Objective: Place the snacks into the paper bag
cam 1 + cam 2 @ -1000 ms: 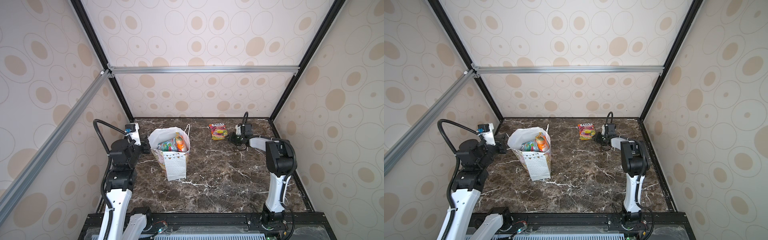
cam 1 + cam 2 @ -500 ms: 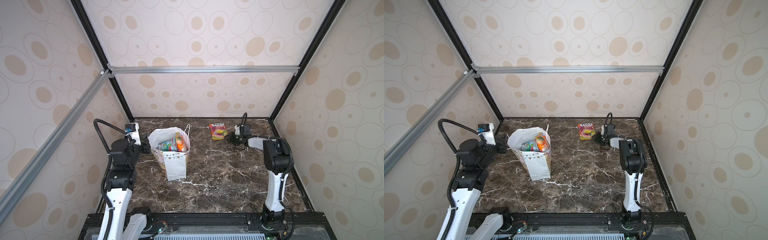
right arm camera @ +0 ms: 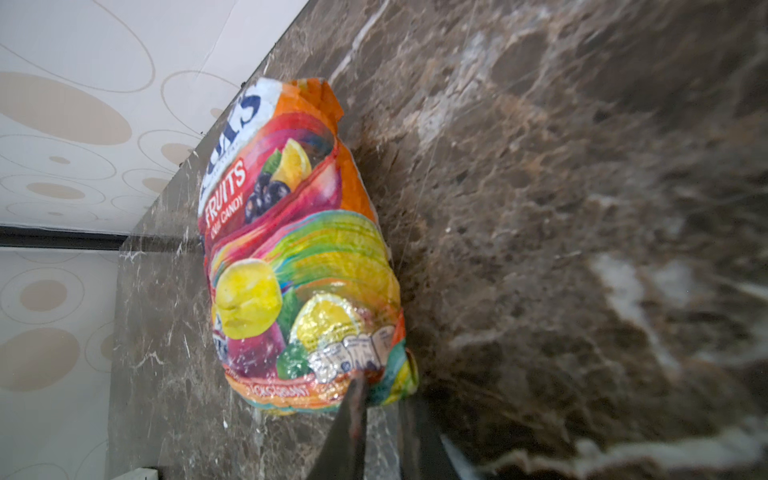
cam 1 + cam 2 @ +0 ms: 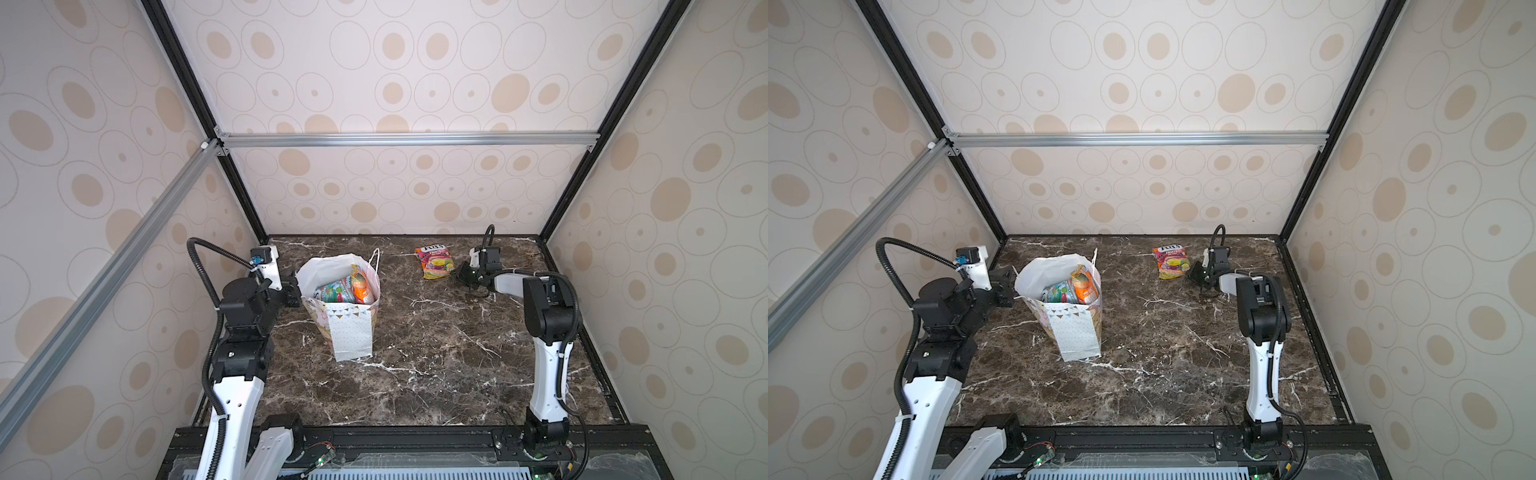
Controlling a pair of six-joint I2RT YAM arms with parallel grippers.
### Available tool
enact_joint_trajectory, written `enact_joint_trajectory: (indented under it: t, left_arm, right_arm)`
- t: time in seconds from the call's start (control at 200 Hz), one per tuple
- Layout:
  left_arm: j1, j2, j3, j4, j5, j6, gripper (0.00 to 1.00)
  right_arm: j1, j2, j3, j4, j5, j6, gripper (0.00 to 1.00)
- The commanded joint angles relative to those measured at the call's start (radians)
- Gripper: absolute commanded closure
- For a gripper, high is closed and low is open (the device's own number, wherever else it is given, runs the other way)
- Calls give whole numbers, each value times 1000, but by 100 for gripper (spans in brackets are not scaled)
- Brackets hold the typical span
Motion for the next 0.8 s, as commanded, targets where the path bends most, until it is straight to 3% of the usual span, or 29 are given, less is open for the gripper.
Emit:
enact_joint_trajectory:
  t: [0.0, 0.035, 0.795]
  left_arm:
    - [3, 0, 18, 16, -1, 18, 100]
    - [3, 0, 18, 15, -2, 18, 100]
    - [3, -16, 18, 17, 6, 18, 100]
  right_arm:
    - [-5, 8, 12, -4, 0, -6, 95]
    - [-8, 3, 11, -5, 0, -9, 100]
    - [18, -369, -161, -99, 50, -131, 100]
